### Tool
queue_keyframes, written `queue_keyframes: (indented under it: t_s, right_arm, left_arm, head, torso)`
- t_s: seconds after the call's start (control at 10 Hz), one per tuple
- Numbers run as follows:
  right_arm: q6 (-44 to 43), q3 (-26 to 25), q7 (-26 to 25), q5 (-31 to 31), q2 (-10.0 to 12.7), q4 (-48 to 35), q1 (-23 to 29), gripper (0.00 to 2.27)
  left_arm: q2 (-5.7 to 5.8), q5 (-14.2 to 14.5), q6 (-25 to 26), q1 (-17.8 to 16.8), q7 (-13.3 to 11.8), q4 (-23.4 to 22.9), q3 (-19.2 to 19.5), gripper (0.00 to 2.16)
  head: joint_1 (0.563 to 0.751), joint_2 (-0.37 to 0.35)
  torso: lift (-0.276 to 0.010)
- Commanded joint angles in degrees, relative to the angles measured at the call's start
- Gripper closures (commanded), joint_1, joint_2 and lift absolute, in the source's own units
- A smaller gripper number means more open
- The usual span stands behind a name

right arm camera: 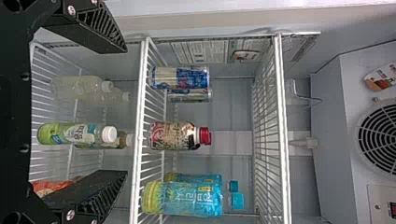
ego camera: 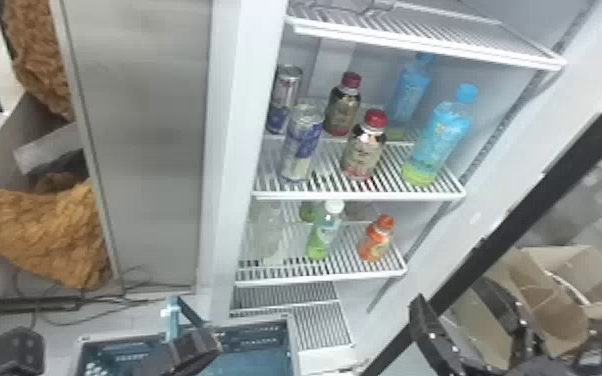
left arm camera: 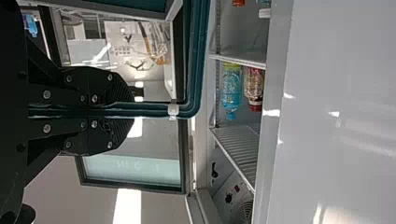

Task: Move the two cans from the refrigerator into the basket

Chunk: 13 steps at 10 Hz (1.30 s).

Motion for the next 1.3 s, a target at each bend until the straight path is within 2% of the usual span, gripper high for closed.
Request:
queue_keyframes:
  t_s: [0.0,0.9,1.2]
  right_arm:
    - [0.2,0.1,0.0,0.2,0.1,0.0,-0.2,0.12]
    - [2.3,1.4,-0.6,1.4,0.1,-0.9,-2.5,0.12]
    - [5.4,2.6,-1.1,1.6,0.1,1.2,-7.0,0.12]
  left_arm:
    - [0.0,0.0,0.0,0.1,0.0,0.0,0.0,1.19]
    - [-0.09,0.0,0.0,0.1,0.0,-0.1,0.0,1.19]
    - [0.09,0.0,0.0,-0.2,0.0,0.0,-0.1,1.19]
  head:
    - [0.695,-0.35]
    - [0.695,-0.35]
    - [0.695,-0.35]
  torso:
    - [-0.031]
    - [-0.031]
    - [-0.031]
